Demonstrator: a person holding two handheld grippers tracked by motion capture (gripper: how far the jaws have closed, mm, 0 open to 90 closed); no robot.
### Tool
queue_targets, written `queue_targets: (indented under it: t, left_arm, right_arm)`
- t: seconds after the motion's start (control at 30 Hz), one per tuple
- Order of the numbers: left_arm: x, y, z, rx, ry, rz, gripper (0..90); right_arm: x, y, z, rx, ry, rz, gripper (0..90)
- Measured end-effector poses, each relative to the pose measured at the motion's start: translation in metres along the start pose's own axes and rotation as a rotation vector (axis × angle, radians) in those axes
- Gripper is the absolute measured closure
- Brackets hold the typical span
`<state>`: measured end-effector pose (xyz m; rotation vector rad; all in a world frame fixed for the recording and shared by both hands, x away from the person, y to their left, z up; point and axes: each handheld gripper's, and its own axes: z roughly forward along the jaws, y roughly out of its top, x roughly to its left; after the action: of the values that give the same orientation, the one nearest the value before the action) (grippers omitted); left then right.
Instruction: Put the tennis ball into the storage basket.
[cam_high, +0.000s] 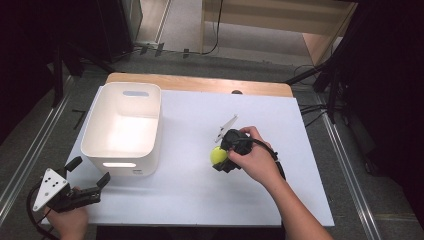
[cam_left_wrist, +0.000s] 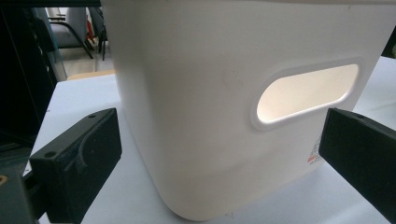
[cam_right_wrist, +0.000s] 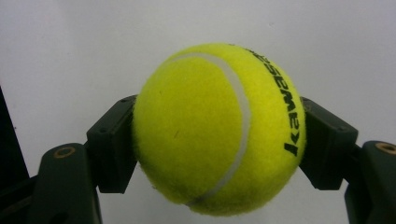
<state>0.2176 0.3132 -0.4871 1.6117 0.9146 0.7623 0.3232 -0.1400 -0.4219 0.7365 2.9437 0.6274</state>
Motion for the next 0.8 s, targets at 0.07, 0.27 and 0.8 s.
queue_targets:
  t: [0.07, 0.27, 0.8]
  left_arm:
    - [0.0, 0.0, 0.0, -0.002, -0.001, -0.001, 0.0]
    - [0.0, 0.0, 0.0, -0.002, -0.001, -0.002, 0.0]
    - [0.0, 0.0, -0.001, -0.001, 0.0, -0.003, 0.0]
  right_arm:
    - [0.0, 0.003, 0.0, -0.001, 0.0, -0.017, 23.5]
    - [0.003, 0.011, -0.001, -0.001, 0.007, -0.018, 23.5]
    - [0.008, 0.031, -0.002, -0.008, 0.023, -0.043, 23.6]
